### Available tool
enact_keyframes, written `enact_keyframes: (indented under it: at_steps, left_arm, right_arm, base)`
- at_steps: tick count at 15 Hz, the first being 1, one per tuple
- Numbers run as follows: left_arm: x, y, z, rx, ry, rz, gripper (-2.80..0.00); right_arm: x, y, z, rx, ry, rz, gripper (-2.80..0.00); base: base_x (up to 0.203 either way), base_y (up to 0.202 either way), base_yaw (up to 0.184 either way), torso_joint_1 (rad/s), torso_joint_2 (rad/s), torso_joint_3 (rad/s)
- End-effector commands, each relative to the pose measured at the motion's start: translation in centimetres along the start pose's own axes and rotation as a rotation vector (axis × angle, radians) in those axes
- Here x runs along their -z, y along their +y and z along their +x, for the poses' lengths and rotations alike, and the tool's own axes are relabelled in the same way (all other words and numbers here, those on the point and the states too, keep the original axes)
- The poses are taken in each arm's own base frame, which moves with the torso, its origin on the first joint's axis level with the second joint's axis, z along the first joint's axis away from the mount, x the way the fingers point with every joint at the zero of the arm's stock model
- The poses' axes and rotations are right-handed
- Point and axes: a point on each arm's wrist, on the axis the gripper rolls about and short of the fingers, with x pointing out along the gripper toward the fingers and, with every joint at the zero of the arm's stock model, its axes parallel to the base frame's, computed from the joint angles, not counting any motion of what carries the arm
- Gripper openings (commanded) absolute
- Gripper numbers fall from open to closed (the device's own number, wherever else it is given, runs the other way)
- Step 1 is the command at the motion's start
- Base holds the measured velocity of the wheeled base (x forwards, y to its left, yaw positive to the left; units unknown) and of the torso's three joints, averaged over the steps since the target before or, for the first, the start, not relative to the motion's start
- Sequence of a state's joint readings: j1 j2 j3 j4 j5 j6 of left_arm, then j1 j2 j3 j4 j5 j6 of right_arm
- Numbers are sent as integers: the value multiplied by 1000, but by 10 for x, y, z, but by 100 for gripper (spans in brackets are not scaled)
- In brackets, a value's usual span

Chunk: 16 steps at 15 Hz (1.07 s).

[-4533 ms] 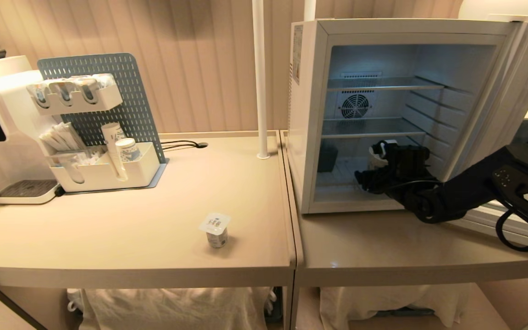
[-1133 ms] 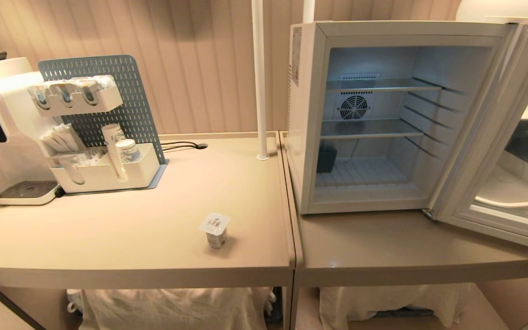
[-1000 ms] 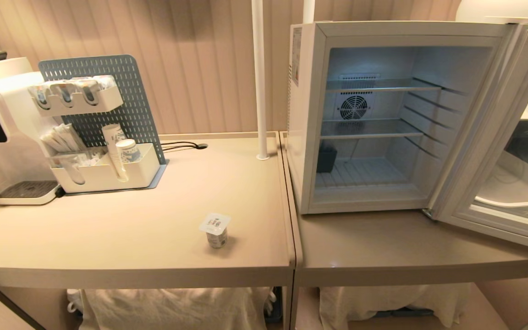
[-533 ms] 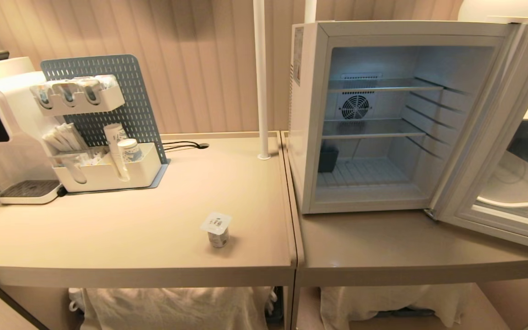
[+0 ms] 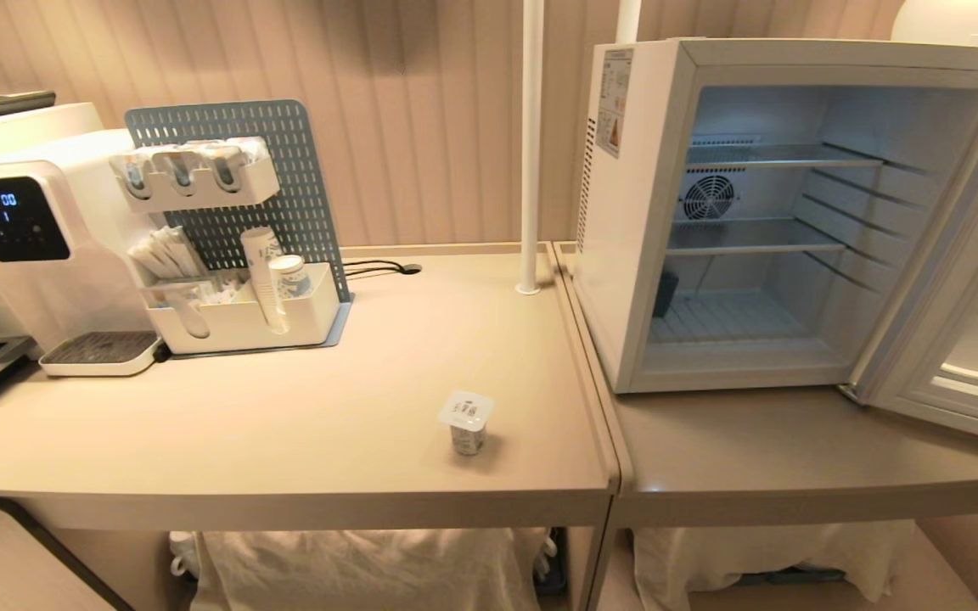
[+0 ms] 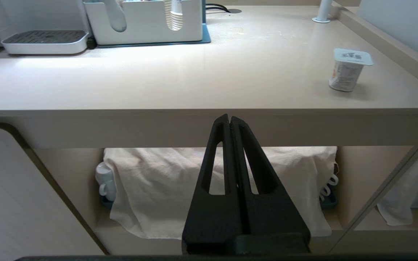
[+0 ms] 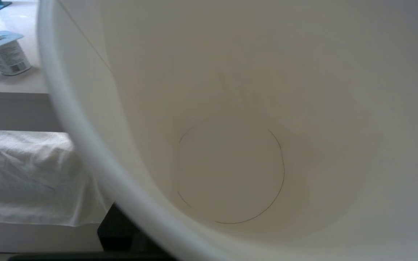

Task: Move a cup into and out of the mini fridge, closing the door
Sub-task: Place the paper cup on the table

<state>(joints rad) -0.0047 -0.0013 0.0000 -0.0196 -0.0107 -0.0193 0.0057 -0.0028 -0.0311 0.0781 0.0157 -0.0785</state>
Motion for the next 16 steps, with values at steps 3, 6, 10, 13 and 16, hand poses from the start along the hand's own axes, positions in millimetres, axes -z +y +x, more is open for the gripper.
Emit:
enact_keyframes:
  at_steps: [3, 6, 10, 13, 16]
  left_arm:
    - [0, 0, 0, 0, 1, -1, -280]
    - [0, 0, 0, 0, 0, -1, -280]
    - [0, 0, 0, 0, -1, -1, -280]
    - [0, 0, 0, 0, 1, -1, -280]
    - [0, 0, 0, 0, 1, -1, -280]
  right_arm:
    - [0, 0, 0, 0, 5, -1, -280]
    - [0, 0, 0, 0, 4, 0, -280]
    - [0, 0, 0, 0, 4, 0, -280]
    - [0, 0, 0, 0, 3, 0, -280]
    - [0, 0, 0, 1, 5, 0, -280]
  base:
    - [0, 191, 3, 1, 3, 3]
    - [0, 190, 0, 5, 1, 2]
    - [0, 192, 0, 2, 1, 4]
    - [0, 193, 1, 4, 3, 2]
    - [0, 192, 0, 6, 1, 5]
